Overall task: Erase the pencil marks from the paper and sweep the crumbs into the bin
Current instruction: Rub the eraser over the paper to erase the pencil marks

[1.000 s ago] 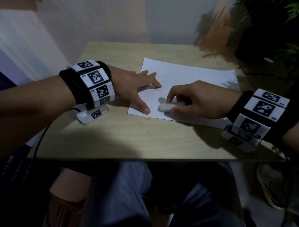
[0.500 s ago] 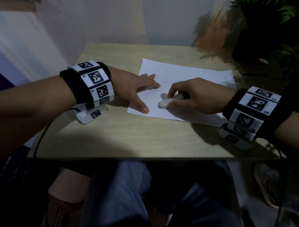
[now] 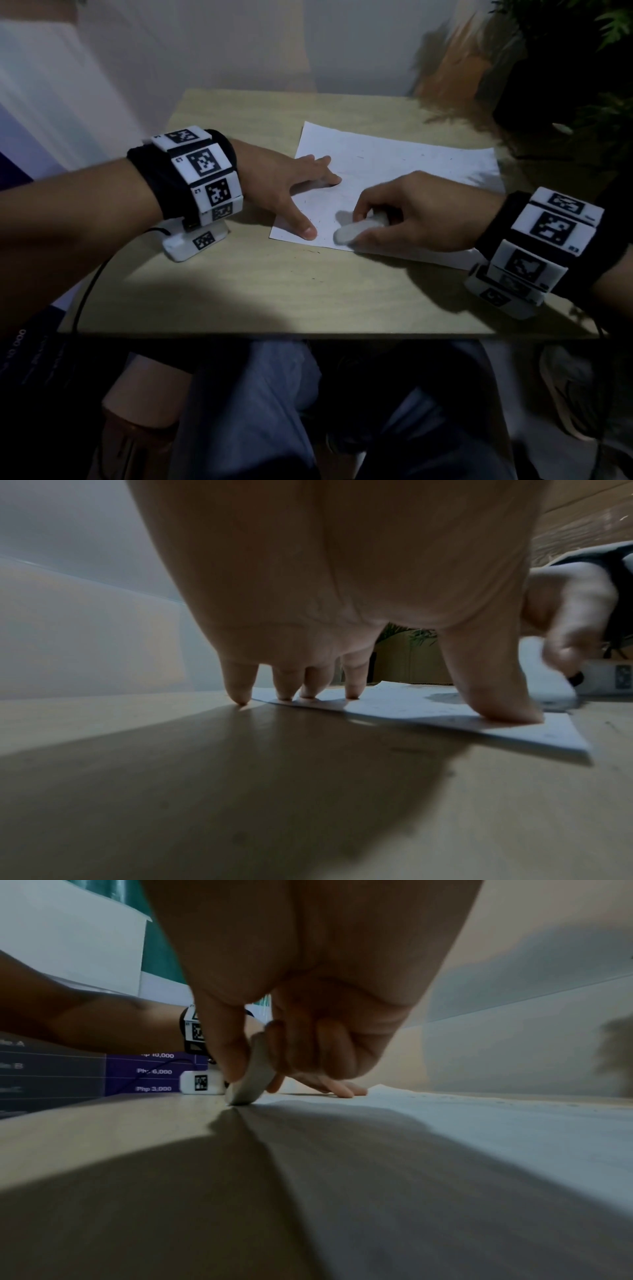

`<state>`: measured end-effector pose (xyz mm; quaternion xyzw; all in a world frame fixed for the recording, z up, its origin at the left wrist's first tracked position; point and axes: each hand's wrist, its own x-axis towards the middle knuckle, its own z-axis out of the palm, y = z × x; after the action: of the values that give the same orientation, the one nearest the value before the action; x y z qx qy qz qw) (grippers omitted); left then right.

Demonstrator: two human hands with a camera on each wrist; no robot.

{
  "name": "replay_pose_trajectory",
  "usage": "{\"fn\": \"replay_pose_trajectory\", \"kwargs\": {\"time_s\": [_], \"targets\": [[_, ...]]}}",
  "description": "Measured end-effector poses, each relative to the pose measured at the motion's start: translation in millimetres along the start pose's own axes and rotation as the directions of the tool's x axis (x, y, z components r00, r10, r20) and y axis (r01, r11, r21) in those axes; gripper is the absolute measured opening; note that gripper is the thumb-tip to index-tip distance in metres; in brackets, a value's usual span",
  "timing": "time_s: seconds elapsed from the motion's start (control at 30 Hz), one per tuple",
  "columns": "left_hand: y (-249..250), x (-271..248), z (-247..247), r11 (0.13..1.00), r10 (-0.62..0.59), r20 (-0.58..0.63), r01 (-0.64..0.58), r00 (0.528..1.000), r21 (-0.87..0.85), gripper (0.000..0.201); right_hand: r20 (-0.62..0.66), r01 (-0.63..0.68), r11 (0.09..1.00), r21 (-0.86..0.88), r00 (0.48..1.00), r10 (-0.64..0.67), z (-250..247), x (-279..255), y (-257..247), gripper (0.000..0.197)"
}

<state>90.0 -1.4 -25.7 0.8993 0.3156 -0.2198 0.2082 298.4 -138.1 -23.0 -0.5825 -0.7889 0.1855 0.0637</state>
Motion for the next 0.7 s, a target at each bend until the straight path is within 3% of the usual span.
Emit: {"fn": "replay_pose_trajectory", "kwargs": {"time_s": [0.1, 0.23, 0.4, 0.57, 0.7], "targets": [[0.0, -0.1, 0.5, 1.0, -0.001, -0.001, 0.001, 1.0, -0.004, 0.107, 0.024, -0.016, 1.0, 0.012, 1.0, 0.015, -2.6, 0.9, 1.2, 0.028], [0.5, -0.1, 0.2, 1.0, 0.004, -0.005, -0.004, 1.0, 0.001, 0.107, -0.176, -0.072, 0.993, -0.096, 0.983, 0.055, -2.5, 5.6, 8.7, 0.036], [1.8, -1.3, 0.1, 1.0, -0.001, -0.004, 0.001, 1.0, -0.009, 0.106, 0.036, -0.003, 1.0, 0.024, 0.999, 0.002, -2.5, -2.9, -2.5, 0.035], [1.0, -0.5, -1.0, 1.0, 0.002, 0.002, -0.002, 1.0, -0.002, 0.106, -0.14, -0.074, 0.995, -0.065, 0.988, 0.064, -4.0, 3.3, 7.3, 0.036], [-0.2, -0.2, -0.2, 1.0, 0.004, 0.004, -0.004, 1.0, -0.002, 0.107, 0.001, -0.022, 1.0, 0.01, 1.0, 0.022, -2.9, -2.0, -1.0, 0.034]]}}
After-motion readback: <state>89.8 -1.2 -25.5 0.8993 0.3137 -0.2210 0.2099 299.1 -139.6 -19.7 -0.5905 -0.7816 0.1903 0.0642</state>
